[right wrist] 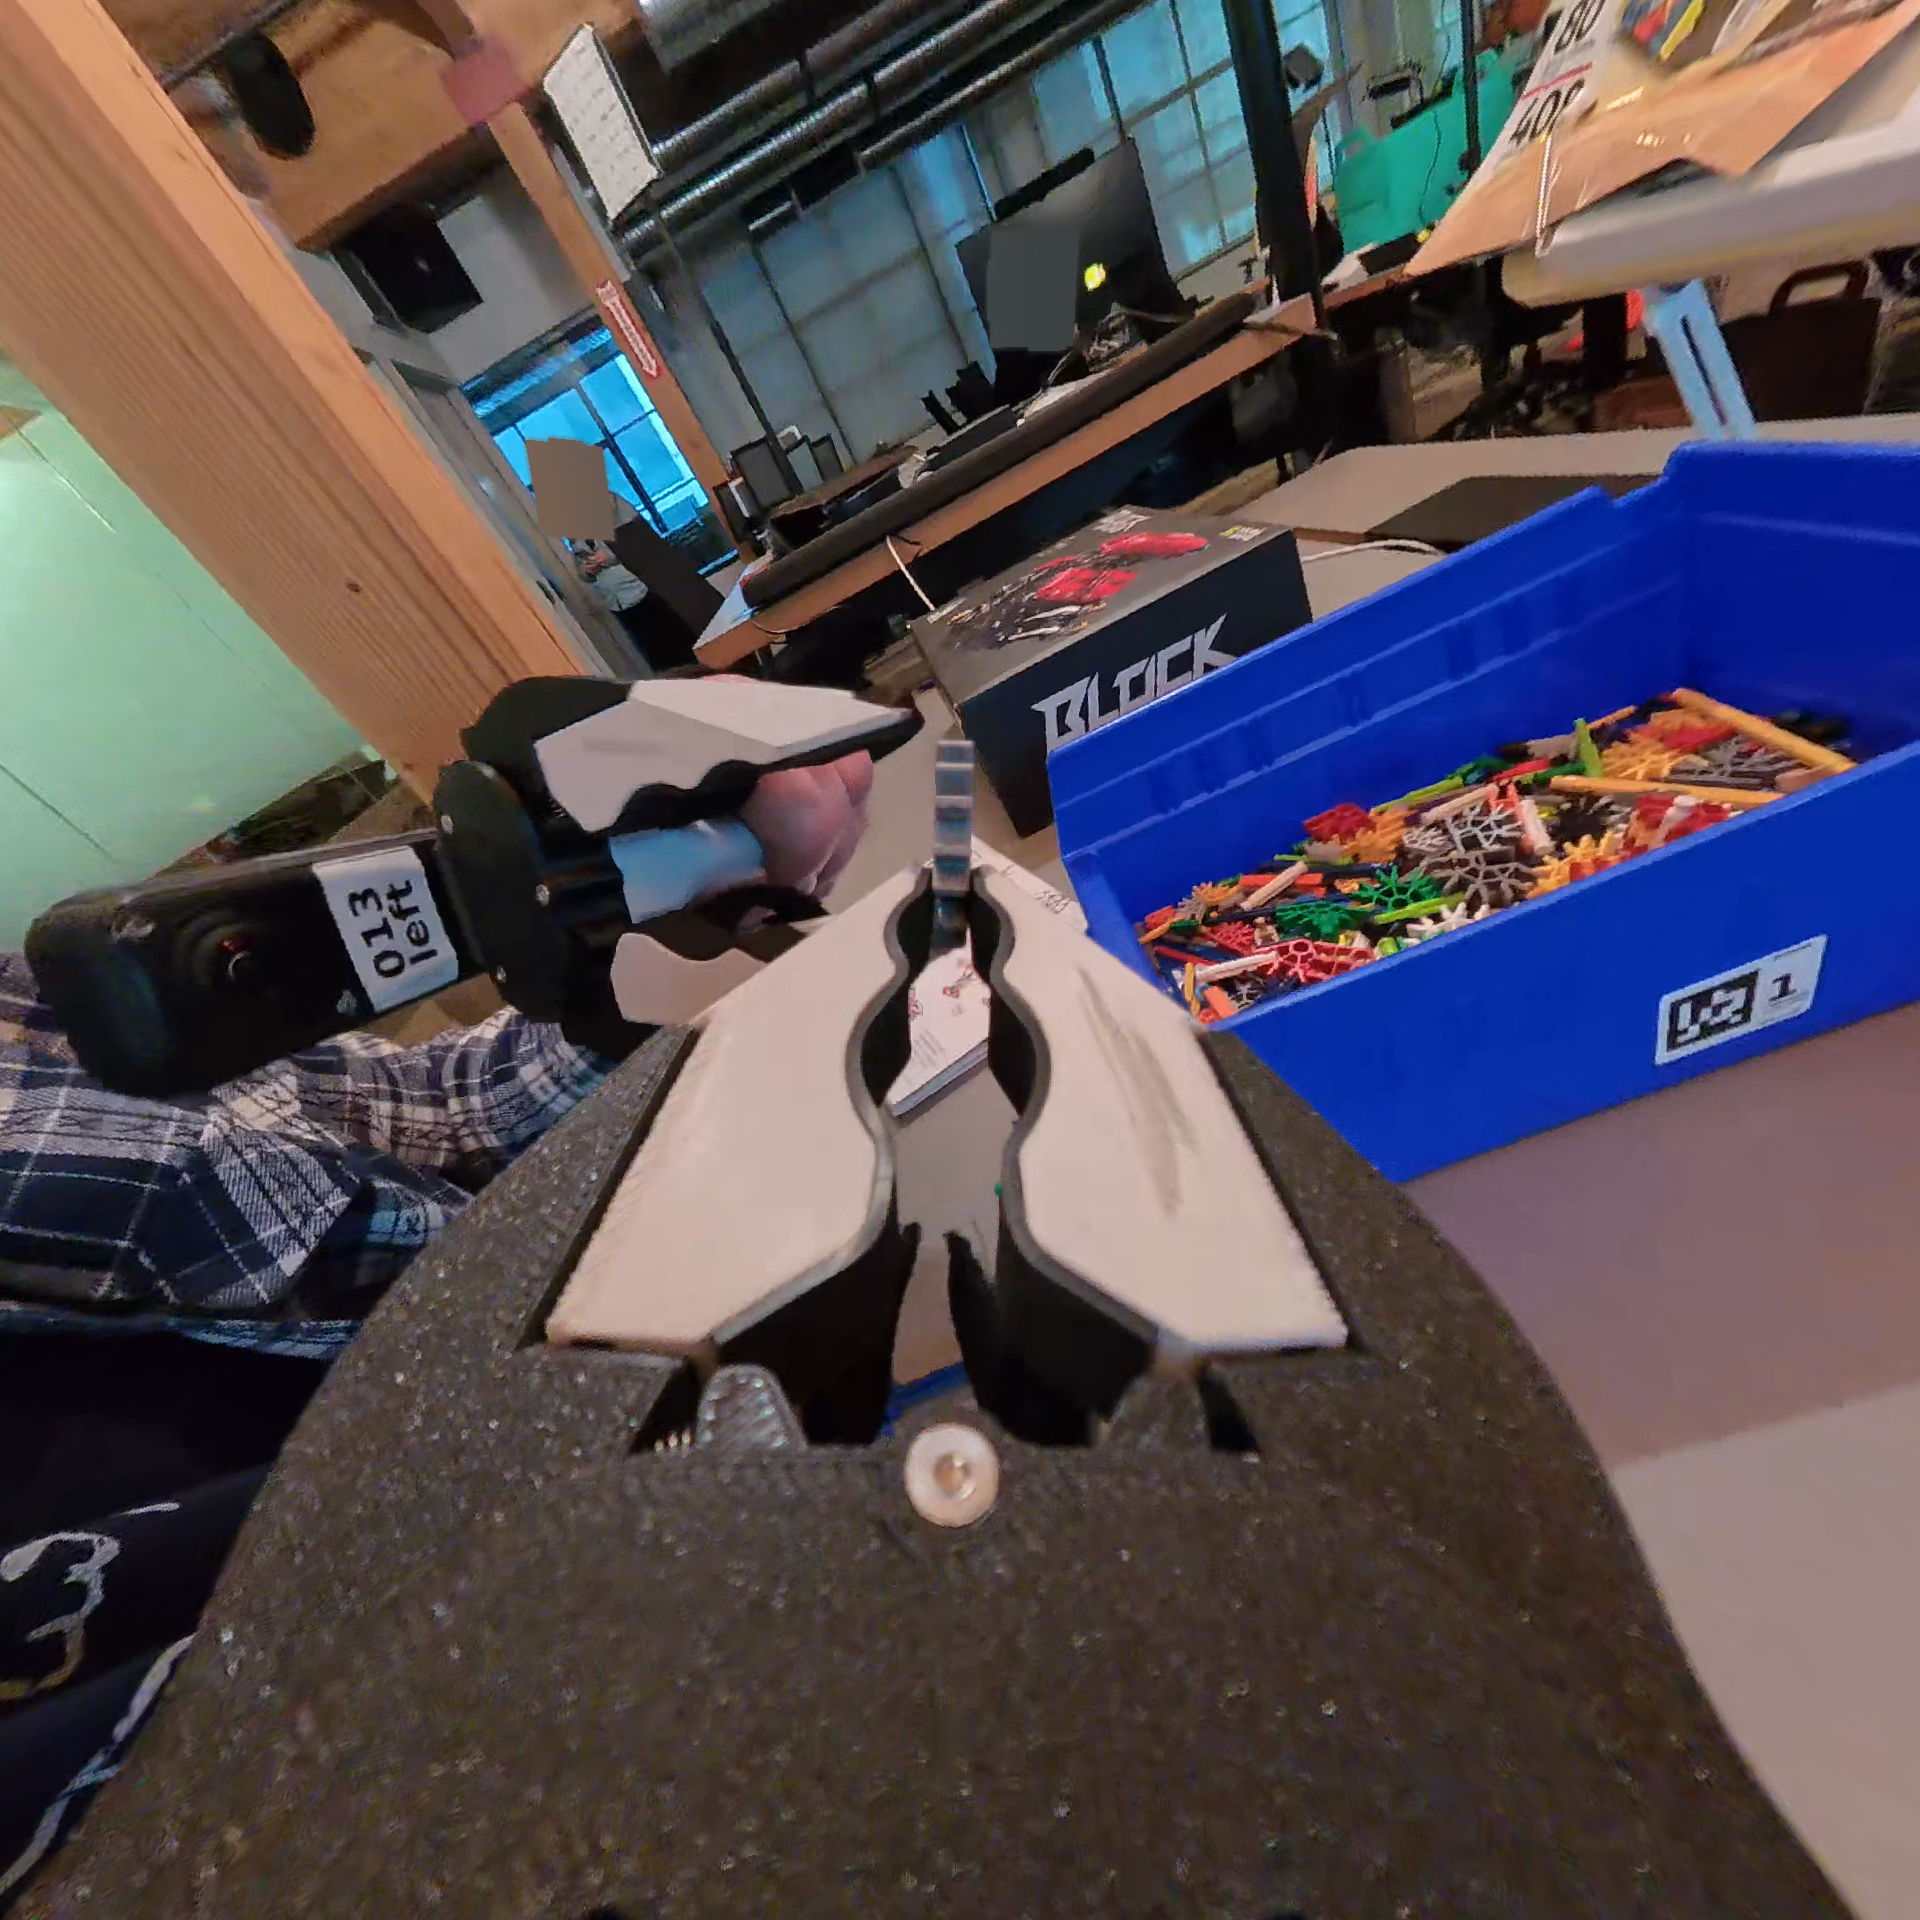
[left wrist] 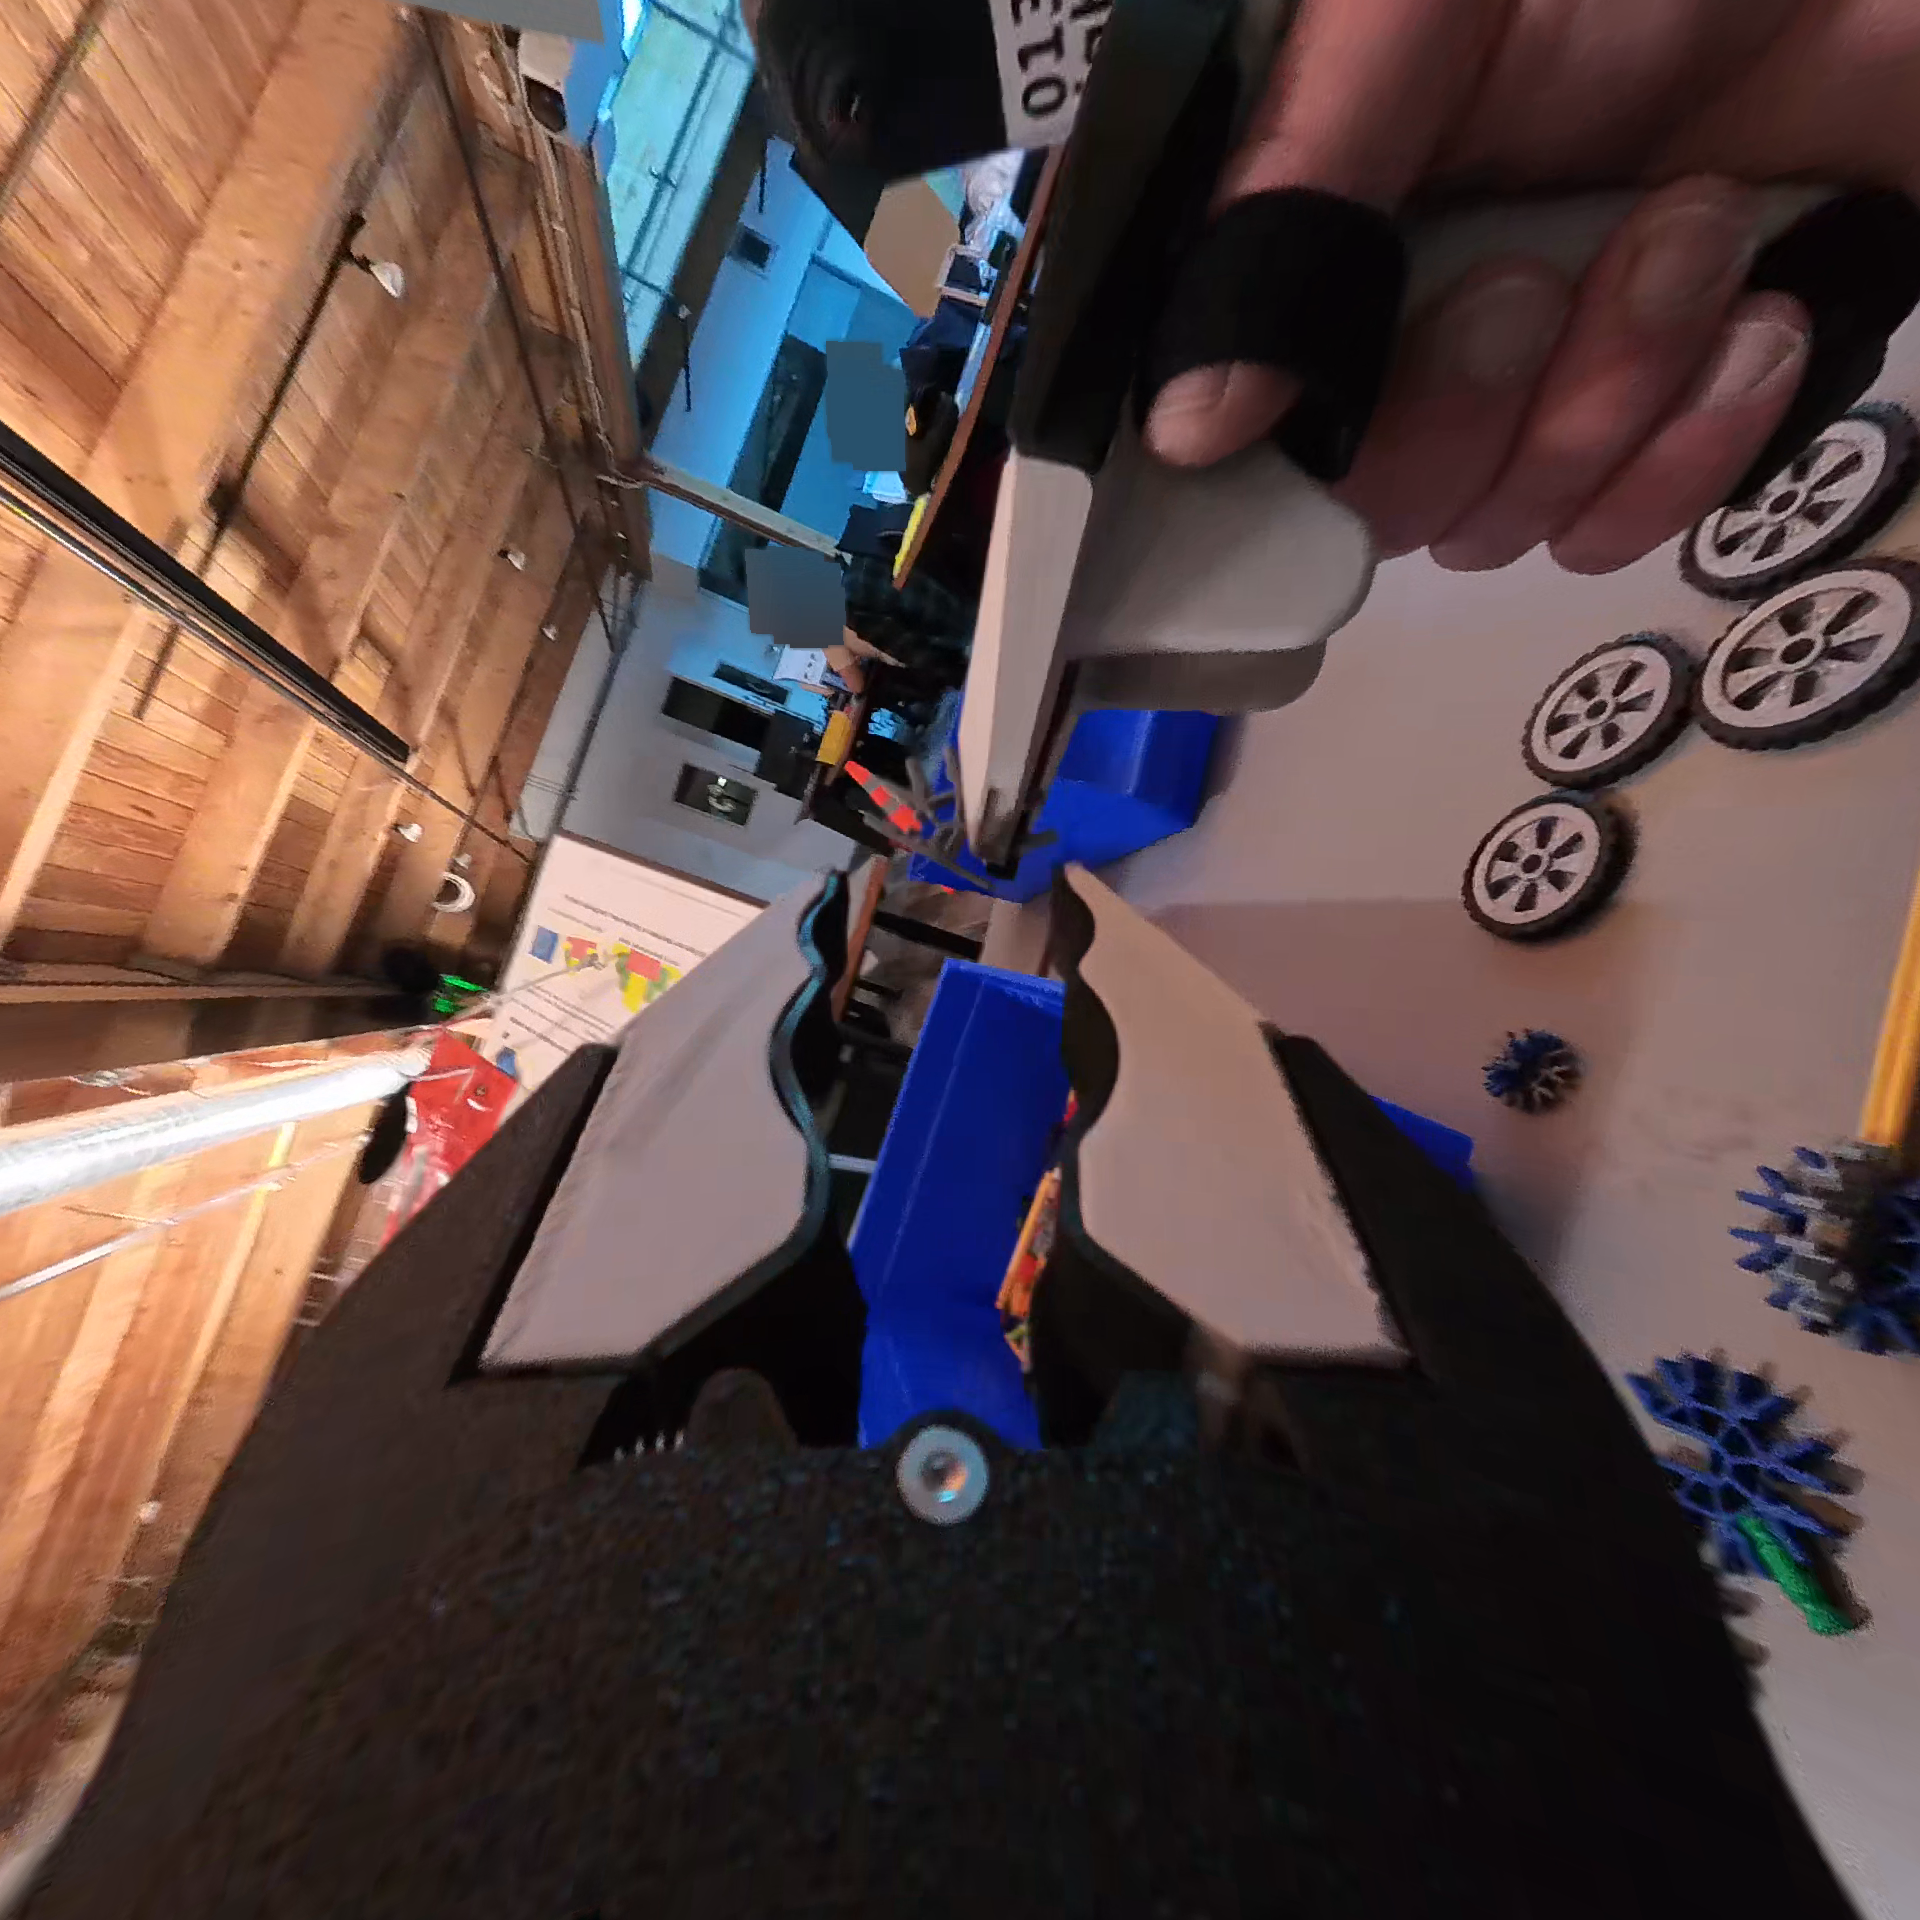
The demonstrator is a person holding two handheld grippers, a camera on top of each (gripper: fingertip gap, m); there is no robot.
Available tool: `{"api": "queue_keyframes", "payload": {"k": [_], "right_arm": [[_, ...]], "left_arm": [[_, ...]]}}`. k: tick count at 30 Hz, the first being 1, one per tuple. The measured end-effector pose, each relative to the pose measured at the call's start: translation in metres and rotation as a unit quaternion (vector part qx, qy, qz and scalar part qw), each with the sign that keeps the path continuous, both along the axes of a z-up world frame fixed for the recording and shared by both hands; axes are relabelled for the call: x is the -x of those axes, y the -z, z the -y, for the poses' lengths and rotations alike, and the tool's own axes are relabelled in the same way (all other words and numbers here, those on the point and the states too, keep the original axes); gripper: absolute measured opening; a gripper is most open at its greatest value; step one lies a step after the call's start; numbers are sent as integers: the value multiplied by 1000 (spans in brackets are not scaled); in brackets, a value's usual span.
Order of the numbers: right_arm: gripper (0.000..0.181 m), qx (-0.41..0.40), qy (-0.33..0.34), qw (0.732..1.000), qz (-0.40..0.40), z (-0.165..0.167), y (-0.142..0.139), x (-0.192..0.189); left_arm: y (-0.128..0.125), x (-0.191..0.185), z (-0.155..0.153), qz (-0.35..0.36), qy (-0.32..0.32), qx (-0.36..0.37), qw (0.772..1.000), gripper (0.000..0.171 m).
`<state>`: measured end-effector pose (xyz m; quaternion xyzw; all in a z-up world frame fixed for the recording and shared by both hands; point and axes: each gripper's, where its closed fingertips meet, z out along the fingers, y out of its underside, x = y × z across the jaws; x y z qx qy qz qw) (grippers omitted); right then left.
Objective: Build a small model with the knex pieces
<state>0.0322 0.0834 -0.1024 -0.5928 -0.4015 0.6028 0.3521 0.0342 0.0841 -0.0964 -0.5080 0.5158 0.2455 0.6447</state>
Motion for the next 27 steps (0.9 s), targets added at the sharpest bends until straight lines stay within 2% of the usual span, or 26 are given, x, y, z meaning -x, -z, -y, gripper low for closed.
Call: {"api": "queue_keyframes", "payload": {"k": [3,5,8,12,23,27], "right_arm": [[5,21,-10,1000,-7,2,-1,0],[5,28,-11,1000,-9,2,-1,0],[5,39,-9,999,-10,1,-1,-2],[5,54,-12,998,-17,0,-3,-3],[5,79,-21,997,-4,0,2,-4],[9,53,-15,998,25,0,10,-2]], "left_arm": [[5,-1,-3,-34,-11,-11,999,27],[6,0,-5,-41,-18,-22,999,13],[4,-3,-3,-42,-14,-41,998,11],[-3,-4,-3,-43,-18,-69,997,22],[10,-8,-9,-79,-10,-62,995,21],[19,-6,-6,-70,-4,-39,997,7]]}}
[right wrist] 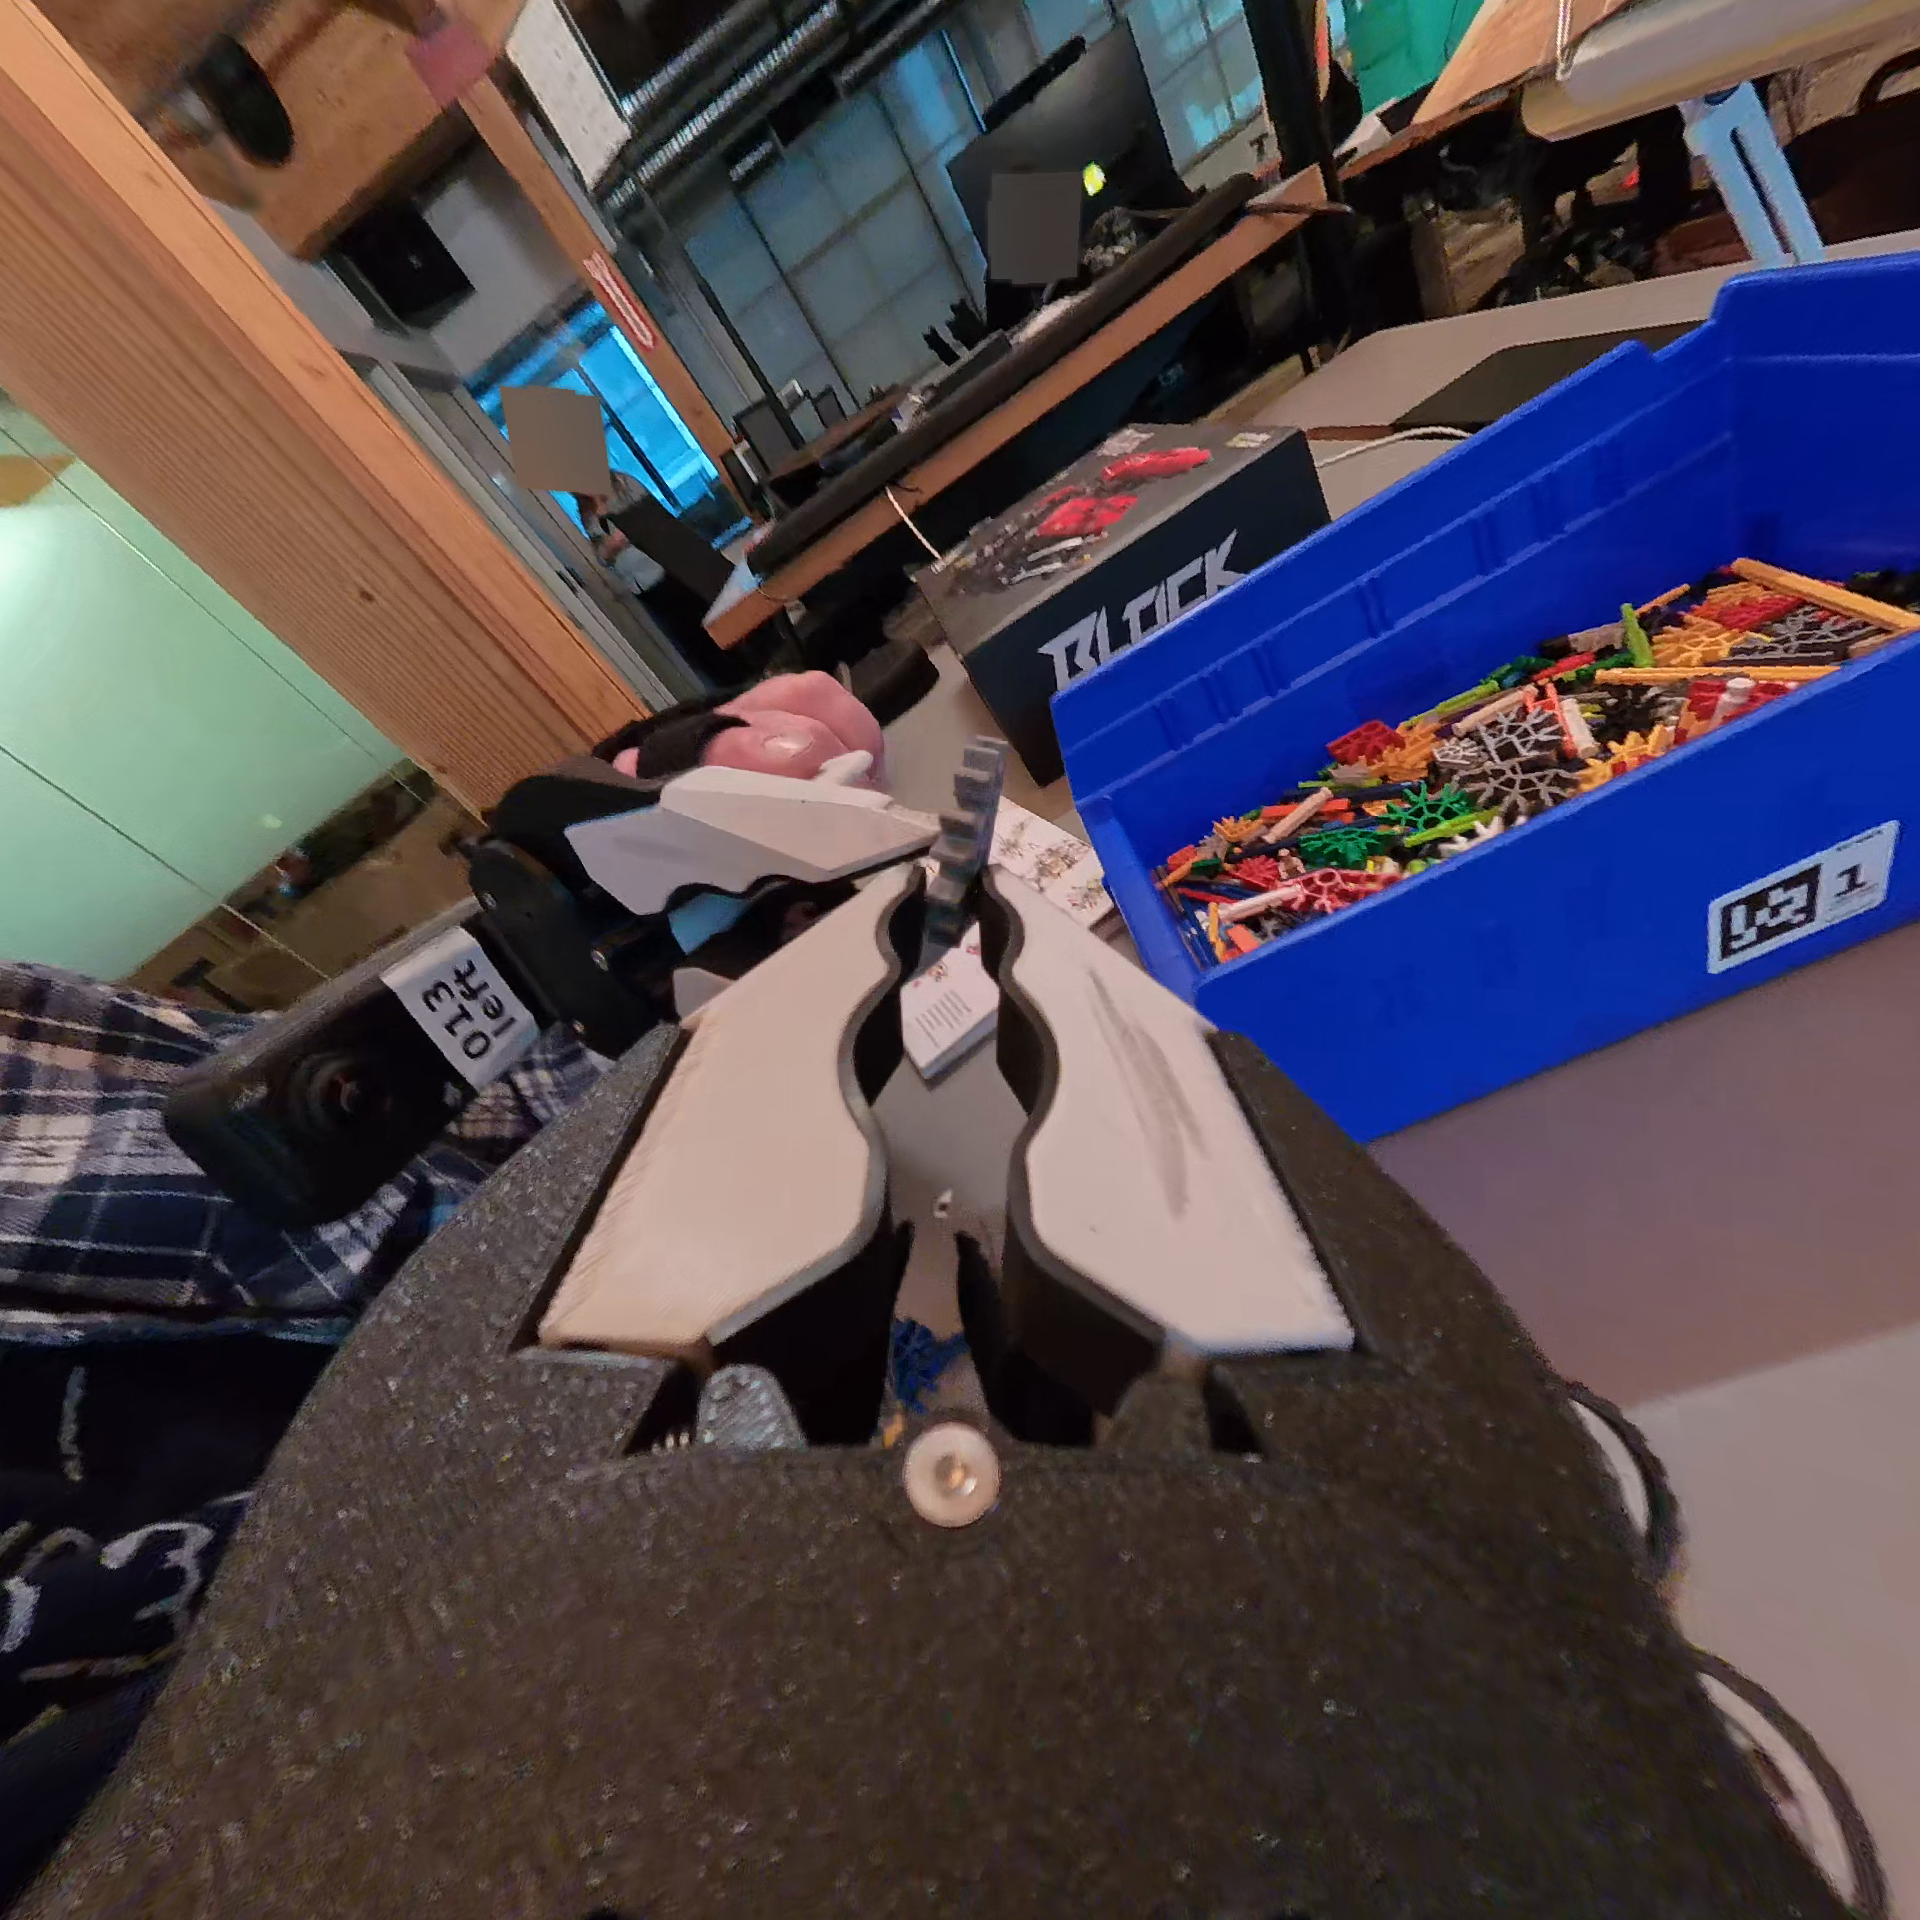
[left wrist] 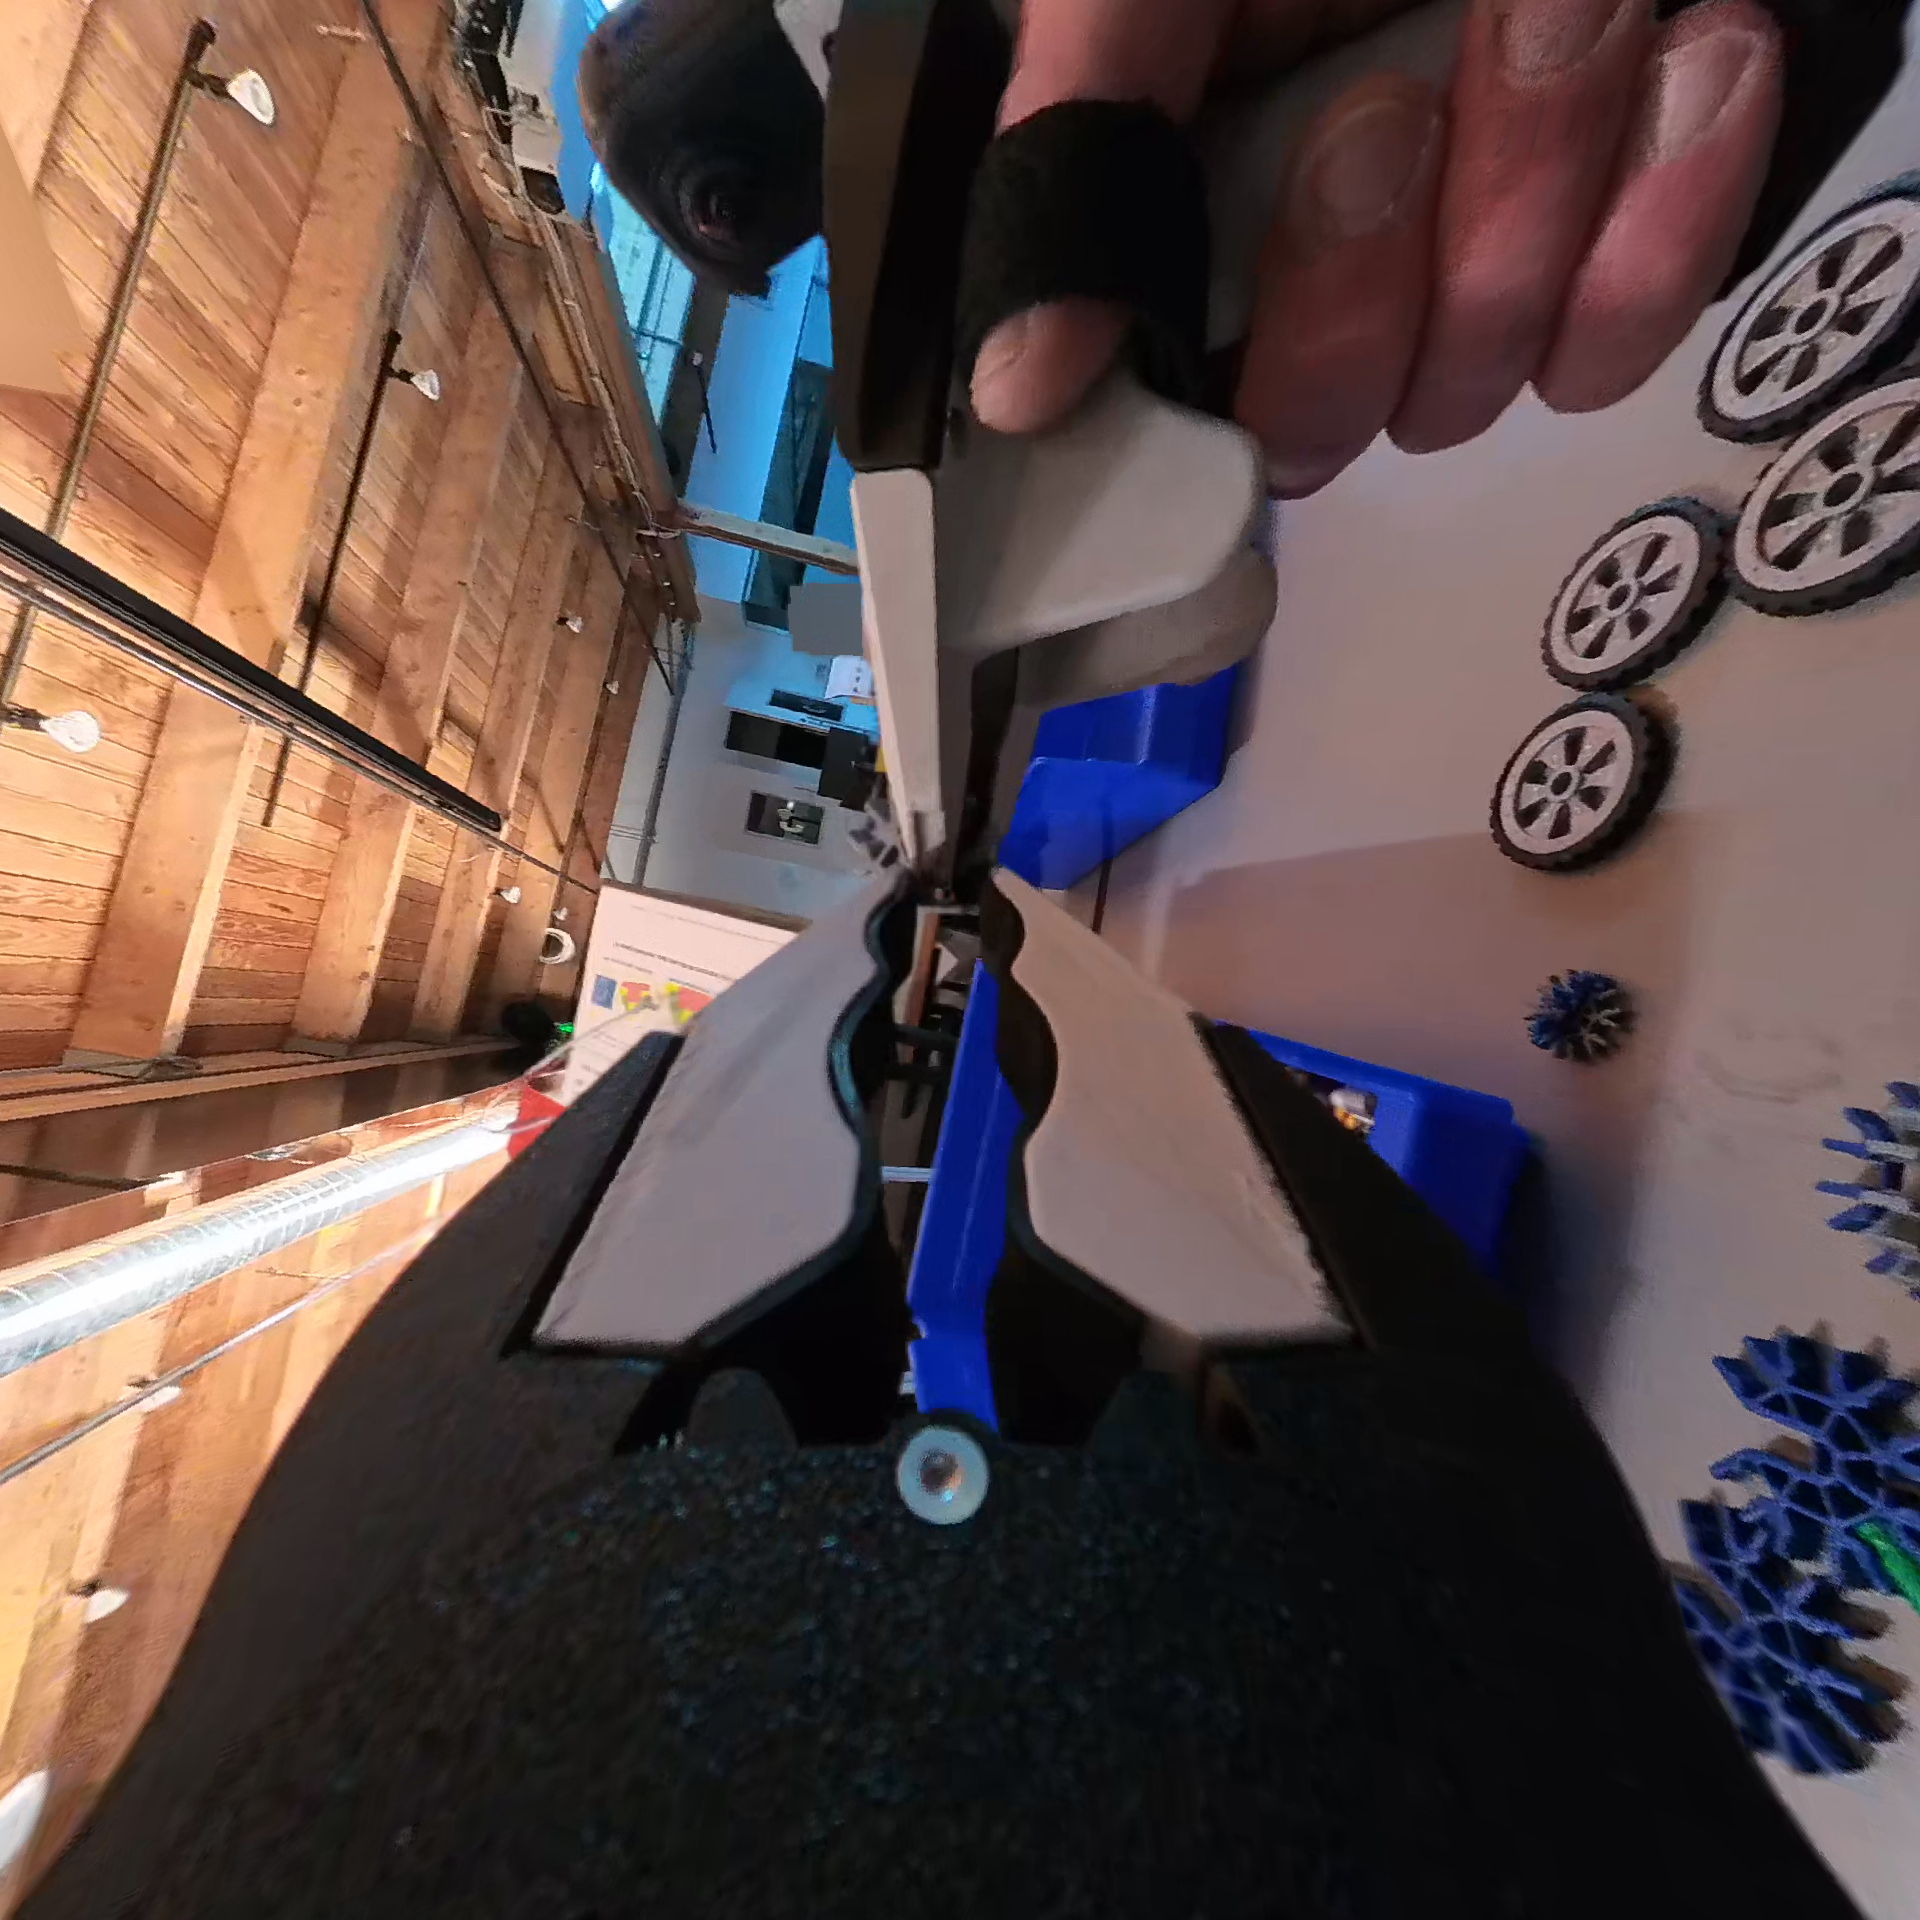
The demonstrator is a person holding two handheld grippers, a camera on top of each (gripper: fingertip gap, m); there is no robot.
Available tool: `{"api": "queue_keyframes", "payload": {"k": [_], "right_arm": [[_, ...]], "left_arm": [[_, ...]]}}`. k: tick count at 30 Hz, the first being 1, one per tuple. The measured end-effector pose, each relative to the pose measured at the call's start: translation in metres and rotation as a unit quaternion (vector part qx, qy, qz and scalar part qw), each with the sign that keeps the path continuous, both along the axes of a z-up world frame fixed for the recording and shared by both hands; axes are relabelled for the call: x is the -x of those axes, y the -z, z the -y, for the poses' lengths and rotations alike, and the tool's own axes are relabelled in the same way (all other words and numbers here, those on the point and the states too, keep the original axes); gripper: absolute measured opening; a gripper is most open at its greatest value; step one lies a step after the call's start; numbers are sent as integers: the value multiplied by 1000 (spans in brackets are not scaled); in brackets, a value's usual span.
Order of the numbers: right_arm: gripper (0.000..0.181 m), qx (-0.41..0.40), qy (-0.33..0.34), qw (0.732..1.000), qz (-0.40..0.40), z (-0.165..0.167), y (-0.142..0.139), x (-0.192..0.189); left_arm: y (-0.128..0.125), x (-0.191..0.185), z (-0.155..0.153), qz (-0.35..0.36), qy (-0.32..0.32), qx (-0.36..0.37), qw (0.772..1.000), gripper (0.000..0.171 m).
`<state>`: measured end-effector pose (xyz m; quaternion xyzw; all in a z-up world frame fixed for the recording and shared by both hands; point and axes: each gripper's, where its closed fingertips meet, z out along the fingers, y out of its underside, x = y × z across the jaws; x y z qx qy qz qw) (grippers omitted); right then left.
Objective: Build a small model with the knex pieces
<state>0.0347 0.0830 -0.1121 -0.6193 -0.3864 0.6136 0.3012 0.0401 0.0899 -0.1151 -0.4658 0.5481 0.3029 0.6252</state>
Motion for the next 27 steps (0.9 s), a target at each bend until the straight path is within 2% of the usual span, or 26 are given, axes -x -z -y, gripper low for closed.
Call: {"api": "queue_keyframes", "payload": {"k": [6,15,21,27], "right_arm": [[10,-41,-5,997,62,3,22,5],[12,-55,-30,994,91,10,36,9],[16,-43,-45,994,87,14,36,11],[14,-50,-46,993,98,14,41,11]], "left_arm": [[21,6,4,16,-4,50,999,4],[35,8,13,65,24,117,991,3],[34,7,19,115,49,151,981,2],[39,7,18,105,39,146,983,3]]}}
